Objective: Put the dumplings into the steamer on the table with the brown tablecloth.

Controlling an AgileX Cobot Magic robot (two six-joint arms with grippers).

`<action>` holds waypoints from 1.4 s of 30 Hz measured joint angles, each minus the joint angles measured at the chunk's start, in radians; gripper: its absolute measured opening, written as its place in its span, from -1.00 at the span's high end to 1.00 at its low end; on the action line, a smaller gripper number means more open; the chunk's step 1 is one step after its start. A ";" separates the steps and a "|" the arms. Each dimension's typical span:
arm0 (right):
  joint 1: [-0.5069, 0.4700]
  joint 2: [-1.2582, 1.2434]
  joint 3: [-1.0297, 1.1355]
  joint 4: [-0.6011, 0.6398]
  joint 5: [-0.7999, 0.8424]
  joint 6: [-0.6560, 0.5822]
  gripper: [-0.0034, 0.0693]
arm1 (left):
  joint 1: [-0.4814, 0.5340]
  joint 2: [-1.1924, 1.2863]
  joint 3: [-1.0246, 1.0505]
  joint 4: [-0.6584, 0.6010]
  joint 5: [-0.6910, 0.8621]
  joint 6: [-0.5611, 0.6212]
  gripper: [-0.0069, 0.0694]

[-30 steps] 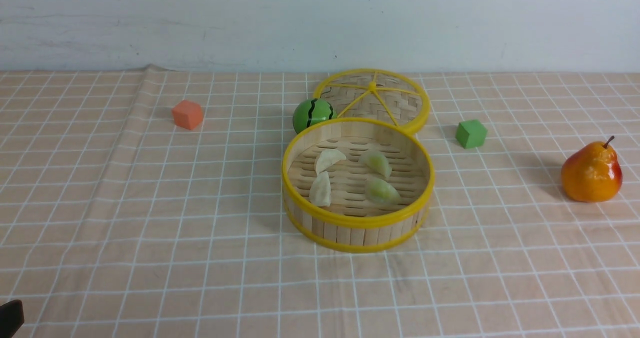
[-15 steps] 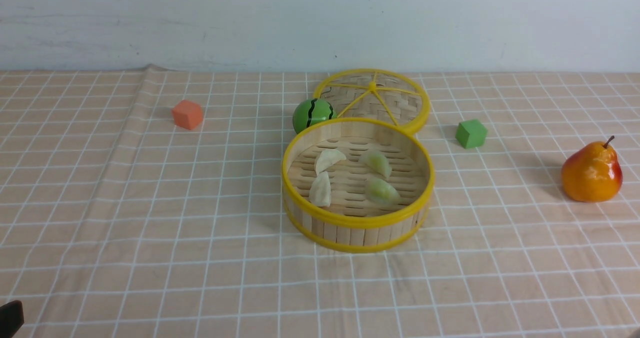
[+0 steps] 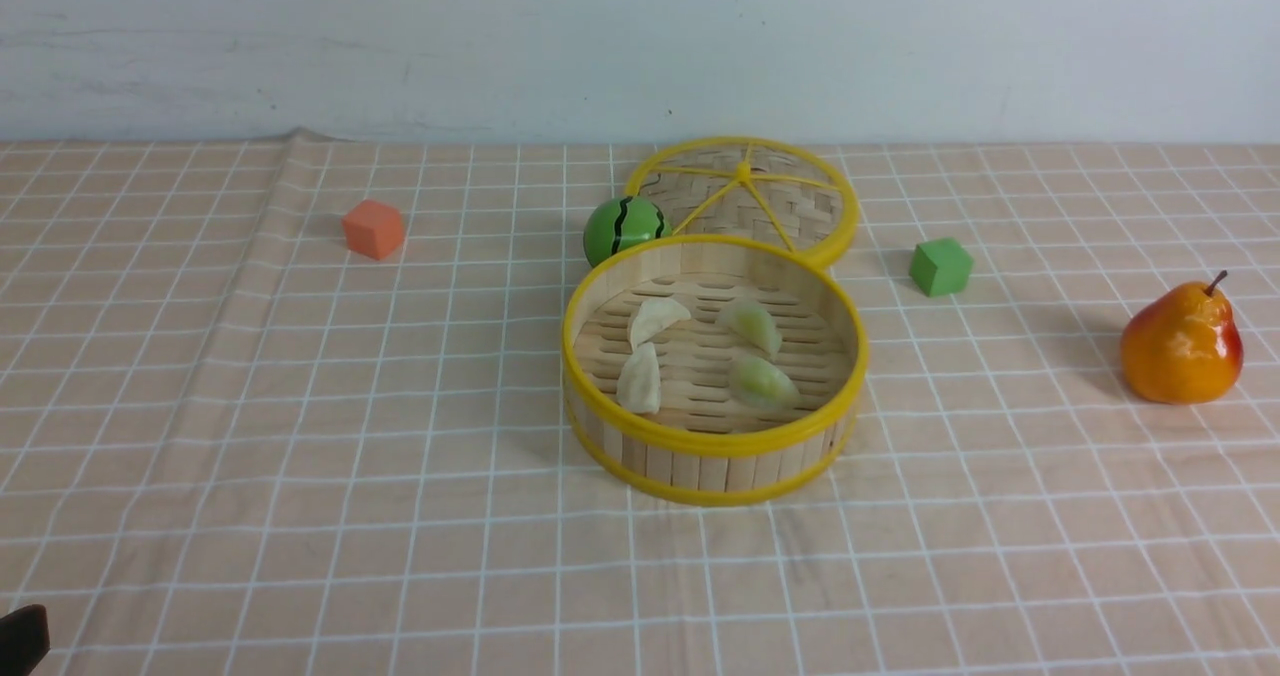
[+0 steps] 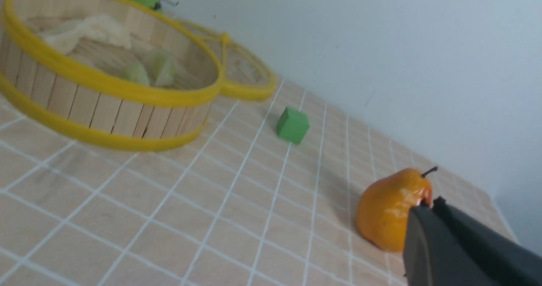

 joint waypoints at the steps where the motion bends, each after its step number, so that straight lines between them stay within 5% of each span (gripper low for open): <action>1: -0.015 -0.023 0.000 -0.022 0.009 0.027 0.92 | 0.000 0.000 0.000 0.000 0.002 0.000 0.30; 8: -0.175 -0.141 0.000 -0.495 0.370 0.685 0.96 | 0.000 0.001 0.001 0.000 0.005 0.000 0.29; 11: -0.170 -0.143 -0.004 -0.546 0.448 0.771 0.96 | 0.000 0.001 0.001 0.000 0.005 0.000 0.28; 42: -0.131 -0.143 -0.010 -0.463 0.480 0.776 0.92 | 0.000 0.001 0.005 0.000 0.003 0.000 0.20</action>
